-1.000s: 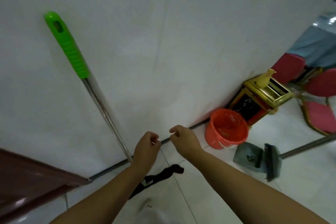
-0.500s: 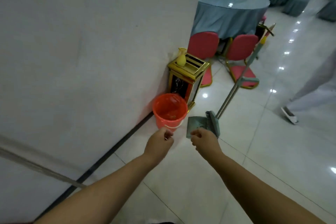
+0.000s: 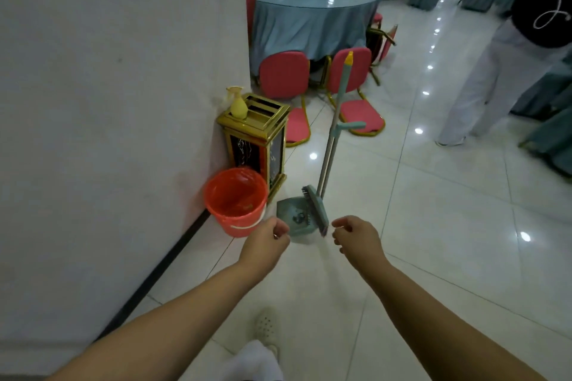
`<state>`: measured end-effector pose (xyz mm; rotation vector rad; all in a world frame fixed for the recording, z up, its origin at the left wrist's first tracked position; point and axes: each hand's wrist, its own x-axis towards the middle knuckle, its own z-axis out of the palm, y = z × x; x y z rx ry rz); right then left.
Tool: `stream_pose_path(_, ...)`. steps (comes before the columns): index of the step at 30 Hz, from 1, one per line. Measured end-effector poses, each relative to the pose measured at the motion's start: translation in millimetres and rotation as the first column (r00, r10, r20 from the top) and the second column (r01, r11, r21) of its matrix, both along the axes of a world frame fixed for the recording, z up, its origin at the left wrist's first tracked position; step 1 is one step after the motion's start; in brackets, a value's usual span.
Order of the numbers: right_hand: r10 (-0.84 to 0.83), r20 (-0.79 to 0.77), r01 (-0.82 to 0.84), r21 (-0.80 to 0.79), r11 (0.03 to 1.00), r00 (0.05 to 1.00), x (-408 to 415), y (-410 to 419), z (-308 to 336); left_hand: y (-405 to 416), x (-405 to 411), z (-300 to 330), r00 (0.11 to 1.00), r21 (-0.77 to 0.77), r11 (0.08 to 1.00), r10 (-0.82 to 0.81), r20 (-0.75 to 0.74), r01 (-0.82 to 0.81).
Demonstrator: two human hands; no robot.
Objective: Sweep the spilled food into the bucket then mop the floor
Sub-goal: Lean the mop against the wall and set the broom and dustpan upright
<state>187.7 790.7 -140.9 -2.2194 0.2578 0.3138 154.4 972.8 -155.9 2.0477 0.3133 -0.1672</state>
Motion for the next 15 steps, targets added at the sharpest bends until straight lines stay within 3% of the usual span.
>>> stream_pose_path(6,-0.035,-0.002,0.035,-0.012,0.999,0.999,56.5,-21.8,-3.4,-18.3,74.5,-10.3,1.0,-0.06,0.998,-0.012,-0.015,0.011)
stream_pose_path(15,-0.059,0.01,0.06,-0.103,0.993,0.998,208.3,-39.8,1.1,-28.7,227.9,-10.1,1.0,-0.089,0.996,-0.018,-0.001,0.018)
